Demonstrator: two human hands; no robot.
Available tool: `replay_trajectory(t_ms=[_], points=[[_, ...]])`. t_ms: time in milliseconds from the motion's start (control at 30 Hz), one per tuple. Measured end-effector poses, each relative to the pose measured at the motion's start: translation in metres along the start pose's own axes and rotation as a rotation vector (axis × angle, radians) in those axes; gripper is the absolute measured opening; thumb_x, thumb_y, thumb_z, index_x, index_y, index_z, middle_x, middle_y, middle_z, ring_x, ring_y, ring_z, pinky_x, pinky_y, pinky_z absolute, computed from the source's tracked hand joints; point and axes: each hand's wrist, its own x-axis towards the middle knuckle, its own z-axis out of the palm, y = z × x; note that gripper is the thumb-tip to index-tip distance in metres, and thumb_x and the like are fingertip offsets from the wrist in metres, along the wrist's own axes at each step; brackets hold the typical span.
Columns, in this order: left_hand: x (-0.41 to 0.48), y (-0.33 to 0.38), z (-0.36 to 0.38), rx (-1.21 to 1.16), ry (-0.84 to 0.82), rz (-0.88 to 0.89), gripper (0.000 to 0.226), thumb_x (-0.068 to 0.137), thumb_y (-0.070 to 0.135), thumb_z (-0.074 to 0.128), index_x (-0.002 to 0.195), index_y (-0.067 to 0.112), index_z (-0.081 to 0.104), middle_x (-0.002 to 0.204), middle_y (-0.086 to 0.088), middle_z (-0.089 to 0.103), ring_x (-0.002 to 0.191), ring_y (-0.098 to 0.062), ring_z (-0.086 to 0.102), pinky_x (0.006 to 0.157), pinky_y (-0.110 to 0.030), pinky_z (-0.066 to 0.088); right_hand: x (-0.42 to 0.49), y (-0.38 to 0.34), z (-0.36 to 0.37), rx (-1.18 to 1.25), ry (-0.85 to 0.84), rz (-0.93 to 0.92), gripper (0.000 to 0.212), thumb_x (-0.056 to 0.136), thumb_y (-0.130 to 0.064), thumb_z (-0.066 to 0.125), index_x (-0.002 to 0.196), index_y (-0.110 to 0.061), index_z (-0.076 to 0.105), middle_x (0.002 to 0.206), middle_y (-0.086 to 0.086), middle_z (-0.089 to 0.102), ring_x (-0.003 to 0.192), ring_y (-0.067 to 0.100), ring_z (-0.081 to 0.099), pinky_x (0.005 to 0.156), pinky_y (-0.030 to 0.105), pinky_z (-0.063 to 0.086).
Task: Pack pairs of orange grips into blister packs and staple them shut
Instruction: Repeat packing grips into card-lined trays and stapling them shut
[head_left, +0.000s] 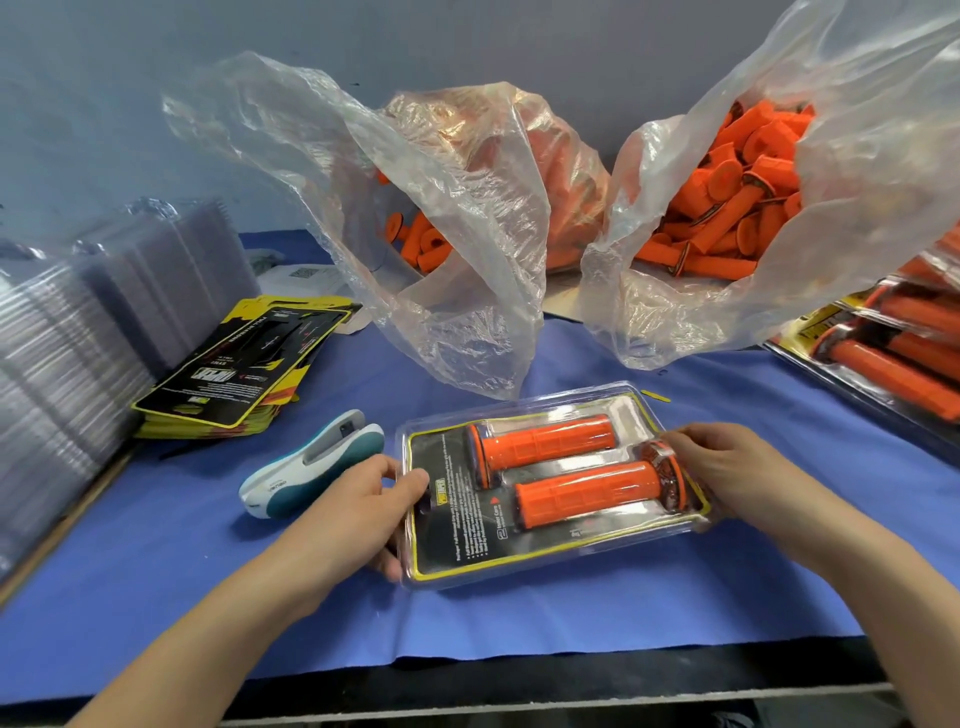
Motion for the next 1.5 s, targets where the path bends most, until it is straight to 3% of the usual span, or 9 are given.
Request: replay_trajectory(t_ms=[133, 233, 333, 400, 633, 767, 867, 1300, 1500], points=[[0.001, 0.0, 0.003, -0.022, -0.01, -0.002, 0.03, 0.1, 0.034, 0.053, 0.101, 0.005, 0.055, 0.074, -0.014, 0.073, 0.055, -0.03, 0.06, 0.044, -0.028, 0.05, -0.004, 0.003, 0.0, -0.104, 0.201, -0.118, 0.029, 0.097, -0.042, 0.054, 0.091, -0.02, 0.071, 0.083, -0.002, 0.073, 0.066, 0.008, 0.064, 0.055, 0.023, 0.049], [0.001, 0.002, 0.004, -0.035, -0.007, -0.007, 0.027, 0.1, 0.032, 0.053, 0.099, 0.005, 0.057, 0.072, -0.013, 0.073, 0.055, -0.03, 0.061, 0.043, -0.028, 0.049, -0.029, 0.002, 0.009, -0.377, 0.575, -0.589, 0.026, 0.098, -0.05, 0.045, 0.112, -0.033, 0.06, 0.097, -0.016, 0.062, 0.082, 0.002, 0.059, 0.068, 0.023, 0.044], [0.0, 0.003, 0.005, -0.052, -0.004, -0.015, 0.026, 0.1, 0.032, 0.054, 0.099, 0.006, 0.057, 0.073, -0.014, 0.074, 0.056, -0.03, 0.061, 0.042, -0.027, 0.048, -0.053, 0.006, 0.049, -0.693, 0.407, -1.149, 0.026, 0.096, -0.043, 0.054, 0.117, -0.029, 0.06, 0.104, -0.009, 0.059, 0.091, 0.016, 0.056, 0.083, 0.031, 0.041], [-0.001, 0.004, 0.006, -0.074, -0.002, -0.022, 0.027, 0.1, 0.032, 0.054, 0.1, 0.005, 0.057, 0.074, -0.017, 0.073, 0.055, -0.03, 0.06, 0.042, -0.028, 0.048, -0.055, 0.012, 0.074, -0.901, 0.284, -1.261, 0.024, 0.092, -0.039, 0.063, 0.114, -0.029, 0.063, 0.103, -0.007, 0.06, 0.086, 0.019, 0.057, 0.078, 0.034, 0.044], [-0.01, 0.007, 0.005, -0.3, -0.002, -0.051, 0.019, 0.102, 0.023, 0.048, 0.108, 0.009, 0.059, 0.069, -0.014, 0.064, 0.05, -0.025, 0.057, 0.04, -0.028, 0.047, -0.048, 0.019, 0.088, -0.97, 0.334, -1.245, 0.027, 0.091, -0.011, 0.063, 0.114, -0.025, 0.061, 0.093, -0.002, 0.055, 0.076, 0.024, 0.048, 0.069, 0.037, 0.042], [-0.014, 0.0, 0.001, -0.351, 0.048, -0.008, 0.018, 0.102, 0.007, 0.039, 0.11, 0.015, 0.054, 0.056, 0.001, 0.065, 0.044, -0.02, 0.058, 0.038, -0.029, 0.049, -0.048, 0.019, 0.086, -0.883, 0.332, -1.21, 0.019, 0.092, -0.017, 0.065, 0.107, -0.028, 0.06, 0.091, -0.004, 0.055, 0.076, 0.022, 0.046, 0.068, 0.036, 0.042], [-0.018, -0.002, -0.001, -0.404, -0.008, -0.015, 0.016, 0.099, 0.01, 0.05, 0.114, 0.014, 0.054, 0.069, -0.008, 0.069, 0.048, -0.021, 0.06, 0.042, -0.029, 0.05, -0.049, 0.017, 0.087, -0.826, 0.316, -1.212, 0.005, 0.099, -0.031, 0.058, 0.102, -0.028, 0.061, 0.089, -0.005, 0.057, 0.076, 0.02, 0.047, 0.068, 0.035, 0.042], [-0.018, -0.008, -0.022, -0.432, -0.422, -0.014, 0.053, 0.079, 0.026, 0.079, 0.126, 0.014, 0.058, 0.105, -0.016, 0.072, 0.077, -0.018, 0.067, 0.058, -0.026, 0.054, -0.054, 0.012, 0.087, -0.745, 0.265, -1.164, 0.013, 0.098, -0.038, 0.058, 0.097, -0.028, 0.066, 0.091, -0.008, 0.057, 0.079, 0.017, 0.049, 0.07, 0.032, 0.044], [-0.018, 0.0, -0.008, -0.284, -0.231, -0.013, 0.039, 0.087, 0.034, 0.07, 0.113, 0.007, 0.059, 0.082, -0.013, 0.073, 0.06, -0.015, 0.064, 0.046, -0.024, 0.05, -0.052, 0.013, 0.088, -0.712, 0.278, -1.167, 0.017, 0.1, -0.039, 0.055, 0.097, -0.028, 0.067, 0.091, -0.009, 0.056, 0.079, 0.017, 0.05, 0.07, 0.032, 0.045]])
